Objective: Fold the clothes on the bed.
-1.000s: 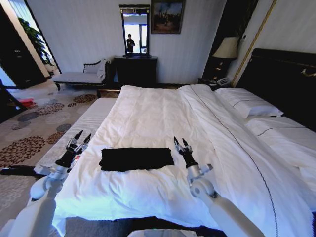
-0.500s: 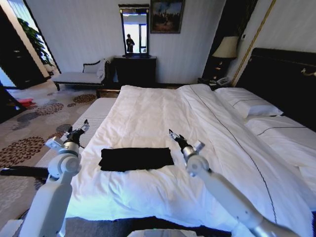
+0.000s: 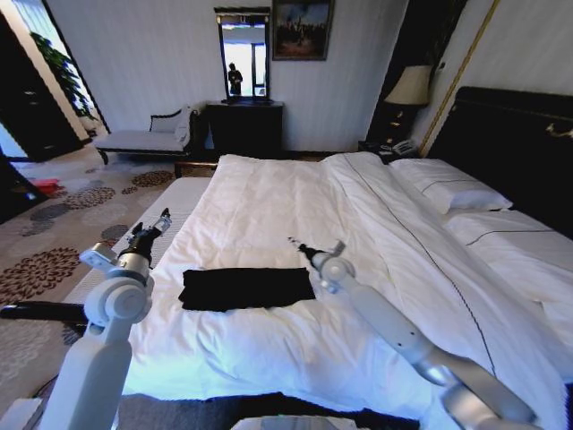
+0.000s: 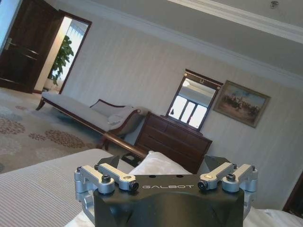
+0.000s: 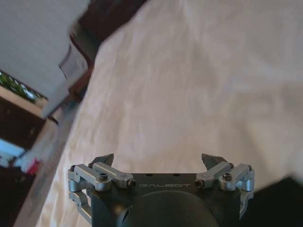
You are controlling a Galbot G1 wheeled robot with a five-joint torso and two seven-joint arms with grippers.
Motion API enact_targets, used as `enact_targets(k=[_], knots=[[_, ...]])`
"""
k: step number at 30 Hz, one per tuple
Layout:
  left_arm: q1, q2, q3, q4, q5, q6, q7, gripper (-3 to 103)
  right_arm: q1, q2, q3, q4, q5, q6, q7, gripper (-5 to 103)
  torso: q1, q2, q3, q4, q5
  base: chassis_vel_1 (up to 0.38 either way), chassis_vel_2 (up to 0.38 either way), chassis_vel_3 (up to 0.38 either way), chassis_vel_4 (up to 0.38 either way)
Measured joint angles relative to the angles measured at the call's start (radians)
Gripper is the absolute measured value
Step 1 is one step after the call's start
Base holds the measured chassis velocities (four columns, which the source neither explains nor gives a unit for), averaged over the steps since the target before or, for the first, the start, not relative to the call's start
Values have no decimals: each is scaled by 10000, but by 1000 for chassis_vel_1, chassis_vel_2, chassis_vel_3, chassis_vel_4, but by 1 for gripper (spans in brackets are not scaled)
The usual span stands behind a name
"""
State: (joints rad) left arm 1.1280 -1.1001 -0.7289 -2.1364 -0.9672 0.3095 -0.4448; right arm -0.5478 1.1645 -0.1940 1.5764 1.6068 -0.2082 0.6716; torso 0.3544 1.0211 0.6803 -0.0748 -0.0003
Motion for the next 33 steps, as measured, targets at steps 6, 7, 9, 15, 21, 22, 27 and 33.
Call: enact_targets(k=[6,7,9,15,21,22,27,33], knots=[[227,-92,17,-228,353,-70,106,100,255,559,-153,-710,37,-678,729,100,-1,0,0,-11,3,0,0,0,0],[264,-105,30,-239,448,-91,132,100,284,611,-153,-776,58,-838,880,100,0,-1,0,-11,3,0,0,0,0],[303,-126,42,-232,622,-139,193,100,296,650,-159,-835,44,-985,1010,100,0,-1,0,-8,2,0,0,0,0],[352,-153,66,-129,828,-216,280,100,82,611,-209,-470,90,-1333,1806,100,-1,0,0,-6,3,0,0,0,0],[353,-128,63,75,1036,-337,343,100,-780,-110,-260,1405,250,-1417,2767,100,-1,0,0,-7,4,0,0,0,0],[351,-125,63,101,1065,-350,351,100,-962,-296,-261,1772,299,-1417,2890,100,-1,0,-1,-7,4,0,0,0,0],[337,-104,67,247,1255,-397,399,100,-1791,-1237,-244,3143,465,-1414,3232,100,-3,1,-2,-11,5,0,0,0,0],[270,-95,117,389,1350,-404,426,100,-2251,-1684,-111,3990,949,-1586,3452,100,-3,0,-2,-8,4,0,0,0,0]])
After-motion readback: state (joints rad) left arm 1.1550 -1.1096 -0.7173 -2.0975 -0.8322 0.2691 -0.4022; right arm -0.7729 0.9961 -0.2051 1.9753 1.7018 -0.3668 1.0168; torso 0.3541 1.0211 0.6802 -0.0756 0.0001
